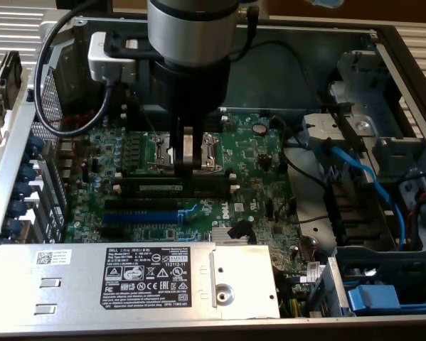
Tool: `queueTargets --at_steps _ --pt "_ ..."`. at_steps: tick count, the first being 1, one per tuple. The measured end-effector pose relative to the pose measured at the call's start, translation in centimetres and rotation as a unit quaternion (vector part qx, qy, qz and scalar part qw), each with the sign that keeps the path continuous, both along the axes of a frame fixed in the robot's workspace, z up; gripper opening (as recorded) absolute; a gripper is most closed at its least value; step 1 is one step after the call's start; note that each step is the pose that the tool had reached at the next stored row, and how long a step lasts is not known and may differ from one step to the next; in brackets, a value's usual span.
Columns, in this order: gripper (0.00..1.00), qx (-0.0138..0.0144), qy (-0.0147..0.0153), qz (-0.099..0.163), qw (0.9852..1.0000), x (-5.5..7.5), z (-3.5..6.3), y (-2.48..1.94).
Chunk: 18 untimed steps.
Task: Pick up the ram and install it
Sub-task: 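Press down the ram until it locks into place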
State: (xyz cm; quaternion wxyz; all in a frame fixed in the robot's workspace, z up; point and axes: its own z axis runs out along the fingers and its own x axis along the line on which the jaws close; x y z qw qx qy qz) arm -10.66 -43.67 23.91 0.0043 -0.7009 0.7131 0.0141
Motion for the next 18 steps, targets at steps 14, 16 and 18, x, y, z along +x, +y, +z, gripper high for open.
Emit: queueTargets --at_steps 14,16,18 --pt "0.10 -0.0001 0.0000 0.001 1.0000 0.00 -0.36 0.11" --pt "0.10 -0.0003 0.0001 0.001 1.0000 0.00 -0.39 0.11" --pt "0.10 -0.0003 0.0000 0.002 1.0000 0.00 -0.45 0.13"
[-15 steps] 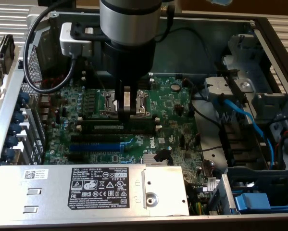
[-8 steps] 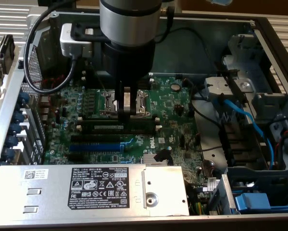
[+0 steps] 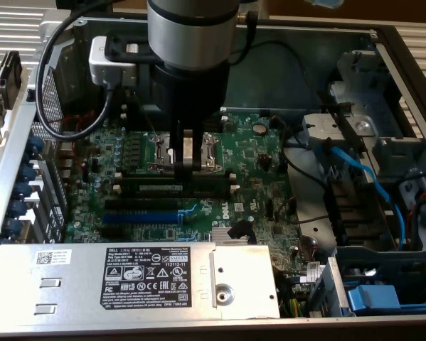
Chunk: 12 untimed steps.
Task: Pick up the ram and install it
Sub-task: 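Press down the ram until it locks into place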
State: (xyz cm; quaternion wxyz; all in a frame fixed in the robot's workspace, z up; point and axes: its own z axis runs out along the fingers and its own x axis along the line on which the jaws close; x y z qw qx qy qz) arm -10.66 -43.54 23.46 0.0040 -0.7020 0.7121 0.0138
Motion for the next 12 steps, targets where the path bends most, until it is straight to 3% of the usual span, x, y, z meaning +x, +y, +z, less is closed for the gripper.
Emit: queueTargets --at_steps 12 --pt "0.10 -0.0009 0.0000 0.002 1.0000 0.00 -0.23 0.21"
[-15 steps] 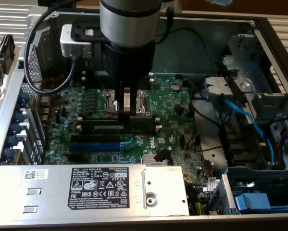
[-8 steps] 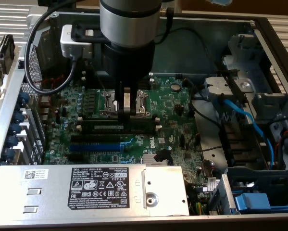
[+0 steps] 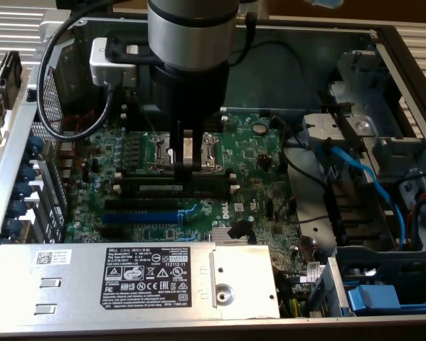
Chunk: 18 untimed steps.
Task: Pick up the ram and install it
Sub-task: 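Press down the ram until it locks into place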
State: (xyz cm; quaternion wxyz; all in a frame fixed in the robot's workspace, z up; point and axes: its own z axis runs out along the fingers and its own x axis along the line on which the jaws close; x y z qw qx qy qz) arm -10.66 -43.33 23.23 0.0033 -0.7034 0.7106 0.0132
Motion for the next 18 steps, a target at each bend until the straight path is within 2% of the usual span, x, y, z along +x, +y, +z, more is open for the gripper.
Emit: queueTargets --at_steps 18 --pt "0.10 -0.0003 0.0007 0.001 1.0000 0.00 -0.21 0.00"
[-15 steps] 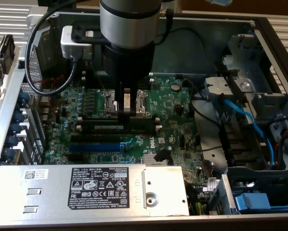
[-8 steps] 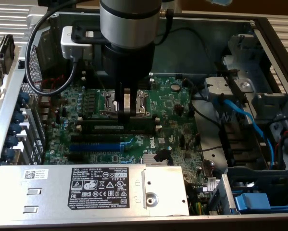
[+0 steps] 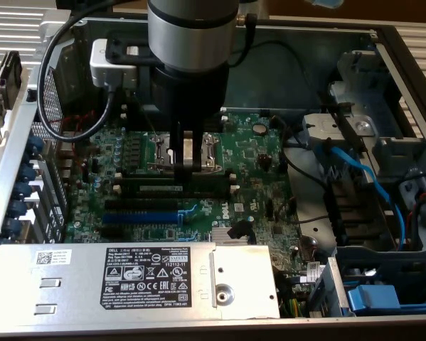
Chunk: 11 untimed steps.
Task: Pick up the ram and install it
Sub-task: 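Press down the ram until it locks into place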
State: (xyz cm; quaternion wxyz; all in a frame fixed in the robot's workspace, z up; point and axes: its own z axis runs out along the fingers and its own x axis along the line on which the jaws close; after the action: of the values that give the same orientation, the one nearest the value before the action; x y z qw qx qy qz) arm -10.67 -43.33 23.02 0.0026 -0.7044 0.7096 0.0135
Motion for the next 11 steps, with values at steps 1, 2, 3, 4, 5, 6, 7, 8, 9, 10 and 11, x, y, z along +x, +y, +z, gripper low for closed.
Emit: queueTargets --at_steps 1,2,3,4,5,6,7,8,9,10,11 --pt "0.10 0.0000 0.0001 0.000 1.0000 0.00 -0.02 0.00" --pt "0.10 0.0001 0.0002 0.000 1.0000 0.00 -0.05 0.00" --pt "0.10 0.0001 0.0003 0.000 1.0000 0.00 -0.07 0.00" --pt "0.10 0.0000 0.0005 0.000 1.0000 0.00 -0.09 0.00" --pt "0.10 0.0000 0.0007 0.000 1.0000 0.00 -0.11 0.00" --pt "0.10 0.0000 0.0009 0.000 1.0000 0.00 -0.13 0.00" --pt "0.10 0.0001 0.0010 0.000 1.0000 0.00 -0.15 0.00" --pt "0.10 0.0001 0.0012 0.000 1.0000 0.00 -0.18 0.00" --pt "0.10 0.0001 0.0013 0.000 1.0000 0.00 -0.20 0.00" --pt "0.10 0.0000 0.0015 0.000 1.0000 0.00 -0.21 0.00" --pt "0.10 0.0000 0.0018 0.000 1.0000 0.00 -0.23 0.00"
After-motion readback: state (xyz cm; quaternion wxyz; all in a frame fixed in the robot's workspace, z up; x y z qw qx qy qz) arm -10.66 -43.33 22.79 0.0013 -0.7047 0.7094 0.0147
